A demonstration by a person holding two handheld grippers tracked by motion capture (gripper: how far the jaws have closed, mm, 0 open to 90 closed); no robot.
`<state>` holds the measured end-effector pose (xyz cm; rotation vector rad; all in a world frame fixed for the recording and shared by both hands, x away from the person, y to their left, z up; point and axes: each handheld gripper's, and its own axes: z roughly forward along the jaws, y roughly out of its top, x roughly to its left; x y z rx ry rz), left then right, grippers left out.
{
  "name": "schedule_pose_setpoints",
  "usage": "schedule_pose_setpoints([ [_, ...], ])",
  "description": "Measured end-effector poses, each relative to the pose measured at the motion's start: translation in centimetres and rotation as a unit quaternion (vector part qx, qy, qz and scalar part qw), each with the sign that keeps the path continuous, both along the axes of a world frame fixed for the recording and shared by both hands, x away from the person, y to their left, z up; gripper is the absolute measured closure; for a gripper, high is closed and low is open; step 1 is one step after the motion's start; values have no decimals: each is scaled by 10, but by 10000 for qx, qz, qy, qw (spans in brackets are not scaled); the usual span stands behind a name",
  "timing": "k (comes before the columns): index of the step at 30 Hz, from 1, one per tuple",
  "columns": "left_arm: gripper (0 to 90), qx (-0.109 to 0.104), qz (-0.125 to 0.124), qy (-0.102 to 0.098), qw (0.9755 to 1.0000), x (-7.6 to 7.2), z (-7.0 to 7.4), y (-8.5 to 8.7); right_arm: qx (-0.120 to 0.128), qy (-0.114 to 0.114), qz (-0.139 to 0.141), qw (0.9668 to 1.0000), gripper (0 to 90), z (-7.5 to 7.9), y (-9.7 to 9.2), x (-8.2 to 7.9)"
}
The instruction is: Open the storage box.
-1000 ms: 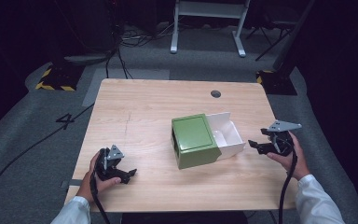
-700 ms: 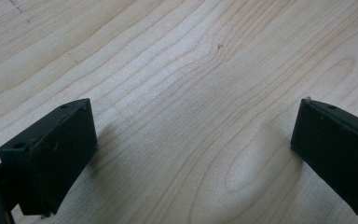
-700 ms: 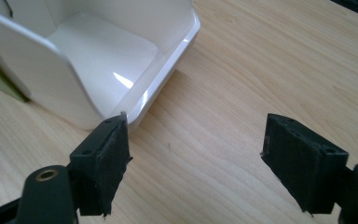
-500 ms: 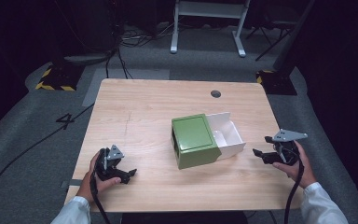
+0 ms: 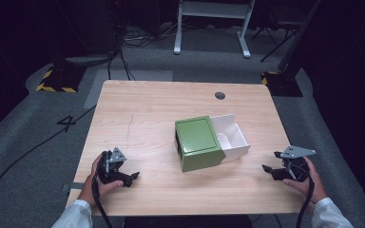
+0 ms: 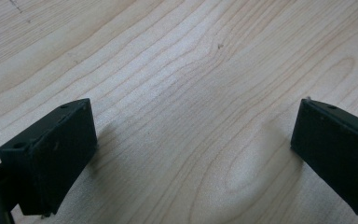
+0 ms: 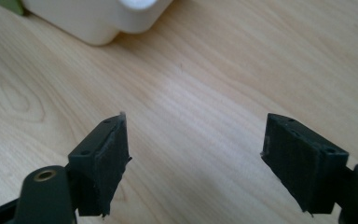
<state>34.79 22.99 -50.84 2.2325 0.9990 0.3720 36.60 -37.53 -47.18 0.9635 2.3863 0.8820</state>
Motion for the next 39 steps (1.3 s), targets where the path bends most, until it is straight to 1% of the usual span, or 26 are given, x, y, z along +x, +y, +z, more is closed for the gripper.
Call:
schedule_pose_setpoints([
  [2,5,0,1,0,10000,0,0,0,-36,19,-21,10000,229,-5,-3,-3],
  [4,5,-1,-1,0,10000,0,0,0,9,34,-43,10000,229,-6,-5,-5],
  [5,5,-4,2,4,10000,0,0,0,56,37,-68,10000,229,-8,-7,-6],
  [6,5,1,0,2,10000,0,0,0,174,67,-136,9997,228,-11,-11,-9],
  [7,5,1,0,2,10000,0,0,0,174,67,-136,9997,228,-11,-11,-9],
  [8,5,15,17,-13,10000,0,0,0,260,116,-164,9995,228,-15,-15,-12],
  [11,5,18,22,-16,10000,-1,0,0,289,127,-191,9993,227,-20,-19,-14],
  [12,5,18,23,-15,10000,-1,0,0,370,141,-232,9989,227,-24,-22,-17],
  [13,5,16,22,-15,10000,-1,0,0,370,141,-232,9989,227,-24,-22,-17],
  [14,5,17,23,-15,10000,-1,0,0,444,191,-286,9984,221,-29,-24,-19],
  [16,5,17,22,-14,10000,0,0,0,592,186,-316,9976,215,-32,-28,-21],
  [17,5,17,22,-14,10000,0,0,0,592,186,-316,9976,215,-32,-28,-21],
  [18,5,16,23,-13,10000,0,0,0,687,186,-396,9967,212,-34,-30,-21],
  [22,5,17,24,-15,10000,-1,0,0,725,113,-457,9963,190,-36,-30,-22],
  [32,5,15,28,-12,10000,-1,0,0,714,117,-558,9958,172,-36,-29,-22],
  [39,5,17,27,-11,10000,-1,0,0,715,115,-572,9957,172,-36,-29,-22],
])
